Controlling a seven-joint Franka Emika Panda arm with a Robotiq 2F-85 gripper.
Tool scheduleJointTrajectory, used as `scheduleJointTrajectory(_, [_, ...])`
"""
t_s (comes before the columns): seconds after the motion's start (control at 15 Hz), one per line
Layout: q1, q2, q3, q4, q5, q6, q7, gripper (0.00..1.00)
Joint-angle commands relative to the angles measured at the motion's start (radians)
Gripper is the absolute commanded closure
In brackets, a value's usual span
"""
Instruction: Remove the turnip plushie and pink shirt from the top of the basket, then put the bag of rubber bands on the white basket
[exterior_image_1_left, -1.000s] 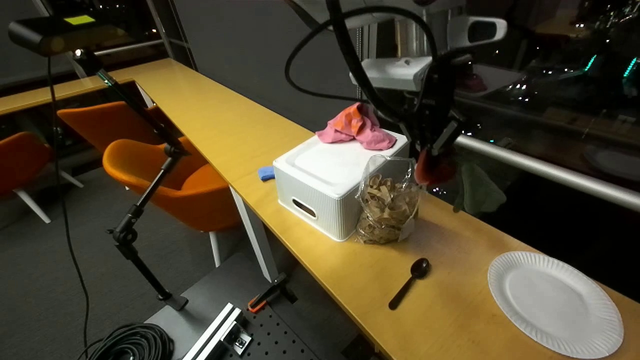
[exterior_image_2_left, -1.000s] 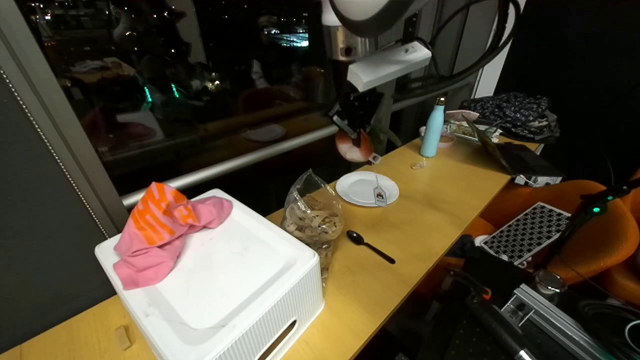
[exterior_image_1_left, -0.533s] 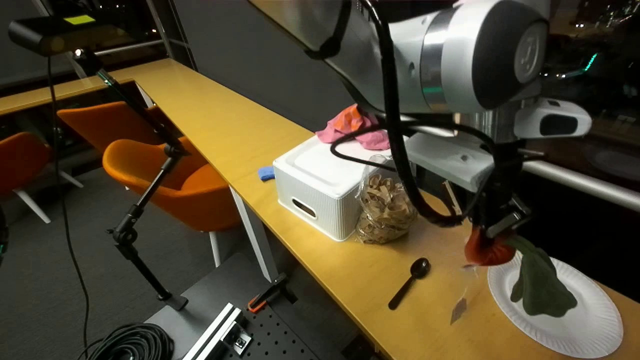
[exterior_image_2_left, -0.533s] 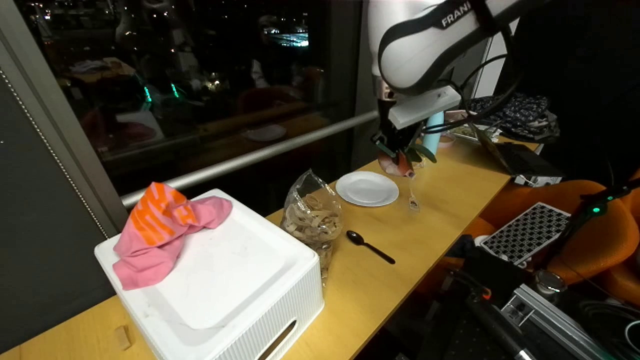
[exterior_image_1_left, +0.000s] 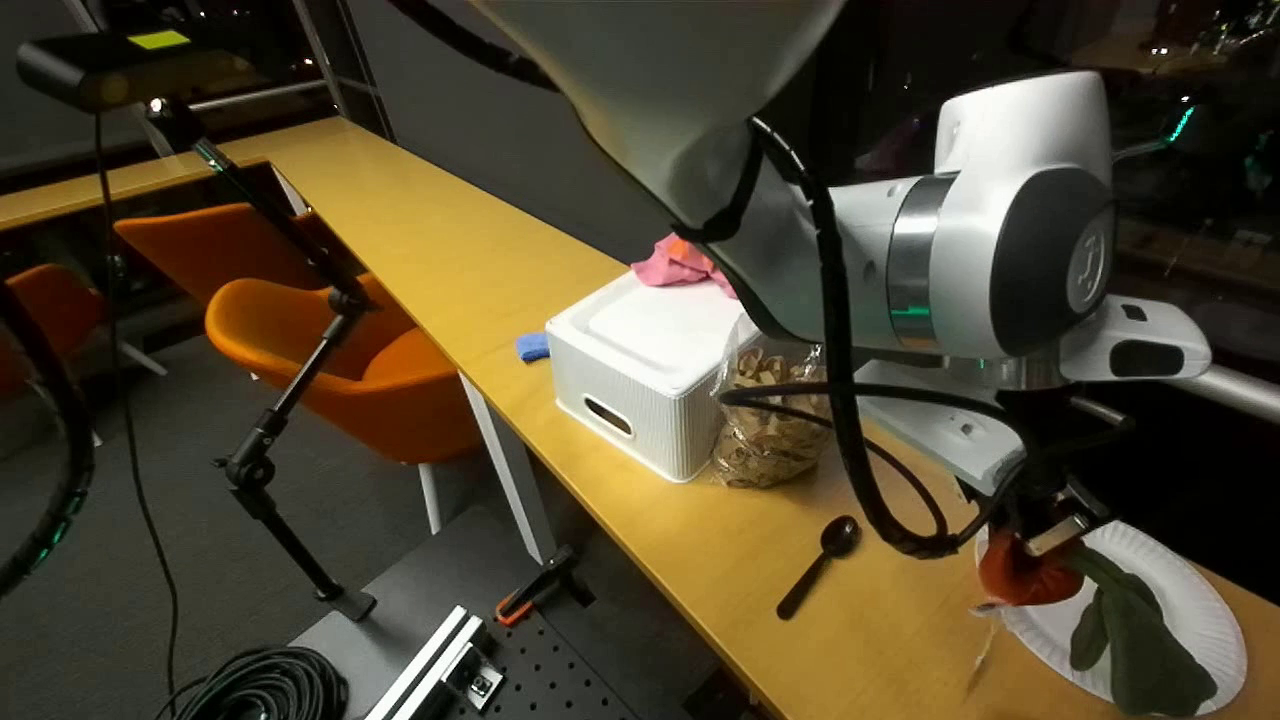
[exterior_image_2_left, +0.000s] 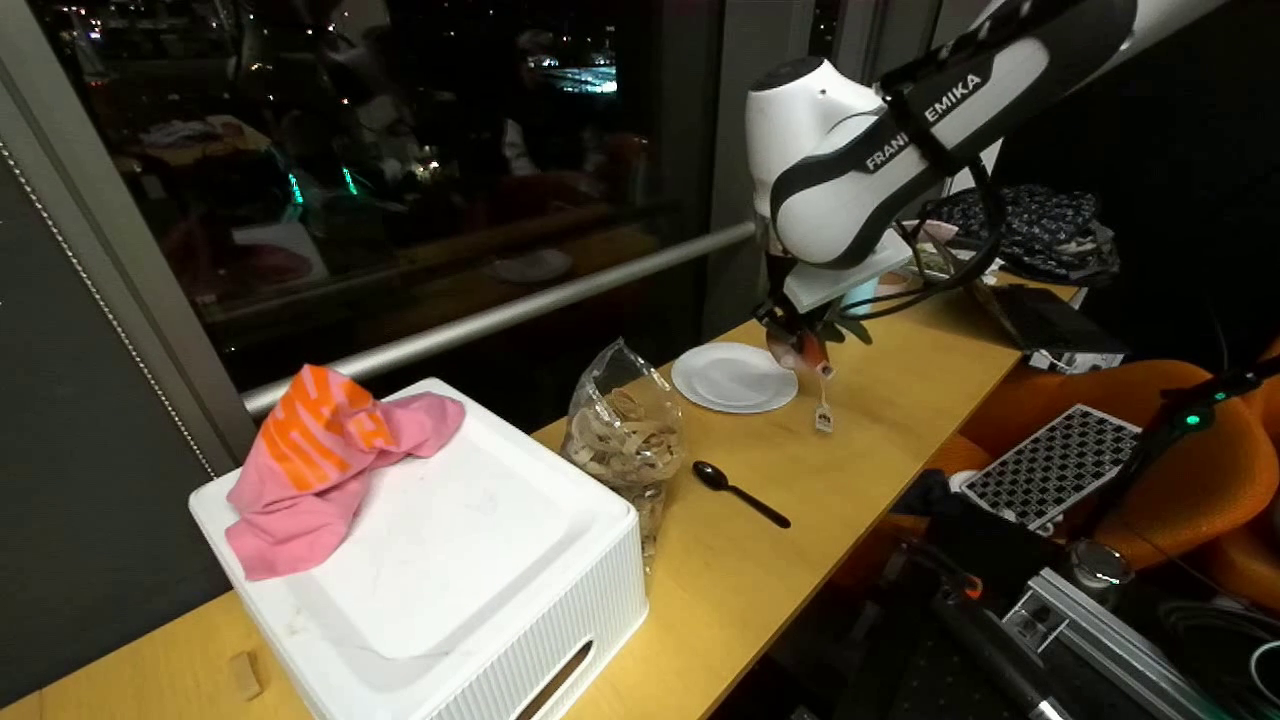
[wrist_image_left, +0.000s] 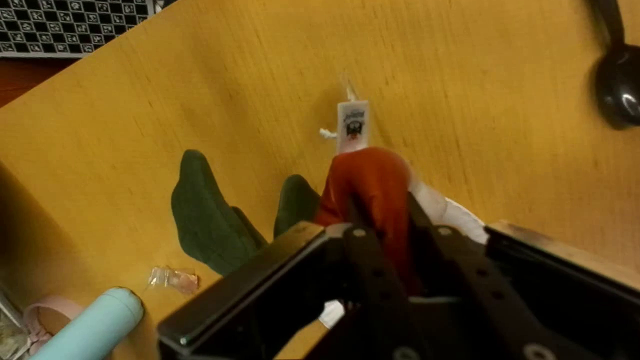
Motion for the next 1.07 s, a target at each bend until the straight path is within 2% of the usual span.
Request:
scheduleJointTrajectory(0.0, [0.018, -0.015, -0.028, -0.007, -0.012, 0.023, 0.037, 0.5])
scheduleJointTrajectory(0.47, [0.028, -0.236, 0.034, -0.059, 0.092, -0.078, -0.037, 0.01])
scheduleJointTrajectory(0.73, [0.05, -0.377, 0.107, -0.034, 0.176, -0.156, -0.104, 0.0])
scheduleJointTrajectory(1.0, [0.092, -0.402, 0.189, 0.034, 0.267, -0.107, -0.223, 0.0])
